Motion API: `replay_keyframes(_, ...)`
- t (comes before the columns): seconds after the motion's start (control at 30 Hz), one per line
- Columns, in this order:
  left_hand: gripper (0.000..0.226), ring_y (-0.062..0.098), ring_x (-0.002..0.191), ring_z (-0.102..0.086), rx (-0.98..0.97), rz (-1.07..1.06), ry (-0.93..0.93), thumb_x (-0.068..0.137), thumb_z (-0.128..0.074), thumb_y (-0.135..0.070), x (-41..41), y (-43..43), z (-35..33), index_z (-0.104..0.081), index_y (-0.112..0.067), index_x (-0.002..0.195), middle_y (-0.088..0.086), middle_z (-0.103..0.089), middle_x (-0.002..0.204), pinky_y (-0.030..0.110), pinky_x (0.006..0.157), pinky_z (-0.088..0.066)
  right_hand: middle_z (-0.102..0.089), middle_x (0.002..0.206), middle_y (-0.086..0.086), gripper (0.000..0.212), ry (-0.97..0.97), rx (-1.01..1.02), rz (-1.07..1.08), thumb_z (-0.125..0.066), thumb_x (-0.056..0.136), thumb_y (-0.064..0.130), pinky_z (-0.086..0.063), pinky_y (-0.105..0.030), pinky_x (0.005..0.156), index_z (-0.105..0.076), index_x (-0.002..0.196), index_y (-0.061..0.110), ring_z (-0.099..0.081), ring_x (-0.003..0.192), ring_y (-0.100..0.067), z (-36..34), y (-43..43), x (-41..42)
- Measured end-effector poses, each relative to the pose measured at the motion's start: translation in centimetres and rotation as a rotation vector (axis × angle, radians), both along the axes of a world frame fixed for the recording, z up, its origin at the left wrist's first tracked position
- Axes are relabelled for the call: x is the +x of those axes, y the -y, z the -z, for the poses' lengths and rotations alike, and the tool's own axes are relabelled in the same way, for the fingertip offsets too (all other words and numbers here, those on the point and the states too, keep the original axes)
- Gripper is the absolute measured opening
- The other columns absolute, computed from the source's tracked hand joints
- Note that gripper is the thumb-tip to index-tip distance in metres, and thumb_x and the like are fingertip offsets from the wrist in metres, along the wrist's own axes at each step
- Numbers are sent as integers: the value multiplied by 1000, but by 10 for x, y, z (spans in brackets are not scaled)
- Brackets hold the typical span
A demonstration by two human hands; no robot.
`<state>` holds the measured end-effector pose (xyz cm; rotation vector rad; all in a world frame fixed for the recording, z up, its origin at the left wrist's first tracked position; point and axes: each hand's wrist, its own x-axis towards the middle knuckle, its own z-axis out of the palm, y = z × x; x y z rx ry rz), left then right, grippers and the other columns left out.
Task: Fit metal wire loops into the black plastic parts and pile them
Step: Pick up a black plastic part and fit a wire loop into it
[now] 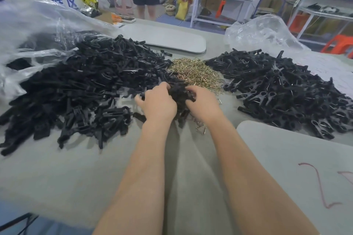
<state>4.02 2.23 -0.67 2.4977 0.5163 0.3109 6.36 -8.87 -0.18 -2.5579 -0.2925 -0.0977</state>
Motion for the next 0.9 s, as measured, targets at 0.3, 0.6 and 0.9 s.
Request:
replay_keyframes(0.3, 16, 18, 111, -50, -96, -237, 403, 95, -49, -22, -3, -8, -10, -62, -31, 99, -6, -66, 93, 41, 106, -19, -64, 95, 5, 15, 58, 273, 70, -61, 90, 23, -40, -21, 78, -68, 101, 19, -57, 91, -12, 11, 9, -9)
replay_keyframes(0.6, 21, 15, 94, -60, -415, 37, 491, 94, -49, -14, -10, 18, -28, -59, -23, 111, -9, -60, 94, 34, 89, -47, -62, 66, 7, 11, 52, 658, 92, -57, 93, 20, -46, -22, 55, -64, 101, 18, -56, 55, -6, -5, 32, -10)
replay_keyframes(0.9, 31, 22, 92, -65, -800, 118, 345, 90, -60, -11, -2, 48, -6, -49, -18, 119, 2, -66, 93, 43, 89, -52, -62, 77, 8, 12, 42, 756, 13, -53, 95, 13, -52, -22, 59, -62, 102, 18, -59, 60, -3, 15, 39, -22)
